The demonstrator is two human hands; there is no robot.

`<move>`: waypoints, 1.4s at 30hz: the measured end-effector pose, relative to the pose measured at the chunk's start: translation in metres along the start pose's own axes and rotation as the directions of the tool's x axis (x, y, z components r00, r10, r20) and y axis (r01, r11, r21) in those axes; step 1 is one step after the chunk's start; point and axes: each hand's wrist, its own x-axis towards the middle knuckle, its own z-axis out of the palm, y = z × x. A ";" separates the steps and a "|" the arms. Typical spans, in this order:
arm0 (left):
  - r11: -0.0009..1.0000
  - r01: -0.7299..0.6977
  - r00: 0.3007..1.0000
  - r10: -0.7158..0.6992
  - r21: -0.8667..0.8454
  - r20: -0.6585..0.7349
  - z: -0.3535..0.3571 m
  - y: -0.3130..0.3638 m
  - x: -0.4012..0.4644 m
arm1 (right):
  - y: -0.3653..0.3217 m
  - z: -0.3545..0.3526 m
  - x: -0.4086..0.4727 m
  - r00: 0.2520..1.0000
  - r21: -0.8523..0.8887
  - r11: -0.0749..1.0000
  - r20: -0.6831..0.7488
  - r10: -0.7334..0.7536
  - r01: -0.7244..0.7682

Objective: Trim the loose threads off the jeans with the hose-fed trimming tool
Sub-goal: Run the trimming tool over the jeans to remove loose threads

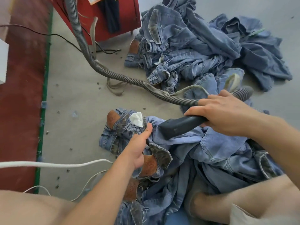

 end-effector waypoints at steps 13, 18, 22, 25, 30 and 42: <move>0.925 -0.281 0.934 0.325 0.255 -0.149 -0.064 0.028 -0.043 | -0.002 -0.045 0.002 0.958 0.312 0.937 -0.181 0.224 -0.160; 0.964 -0.206 0.953 0.237 0.171 -0.189 -0.071 0.022 -0.059 | -0.026 -0.049 0.008 0.939 0.245 0.967 -0.309 0.153 -0.077; 0.972 -0.219 0.974 0.212 -0.087 -0.085 -0.074 0.023 -0.065 | -0.035 -0.052 0.004 0.932 0.268 0.962 -0.330 0.151 -0.061; 0.951 -0.246 0.969 0.248 -0.187 -0.011 -0.074 0.025 -0.065 | -0.039 -0.058 0.002 0.927 0.335 0.940 -0.331 0.174 -0.057; 0.921 -0.270 0.950 0.302 -0.281 0.078 -0.065 0.028 -0.066 | -0.040 -0.067 -0.003 0.903 0.433 0.900 -0.370 0.218 -0.040; 0.930 -0.095 0.917 0.221 -0.356 0.332 -0.048 0.015 -0.062 | -0.092 -0.062 0.005 0.958 0.071 0.996 -0.276 0.076 -0.058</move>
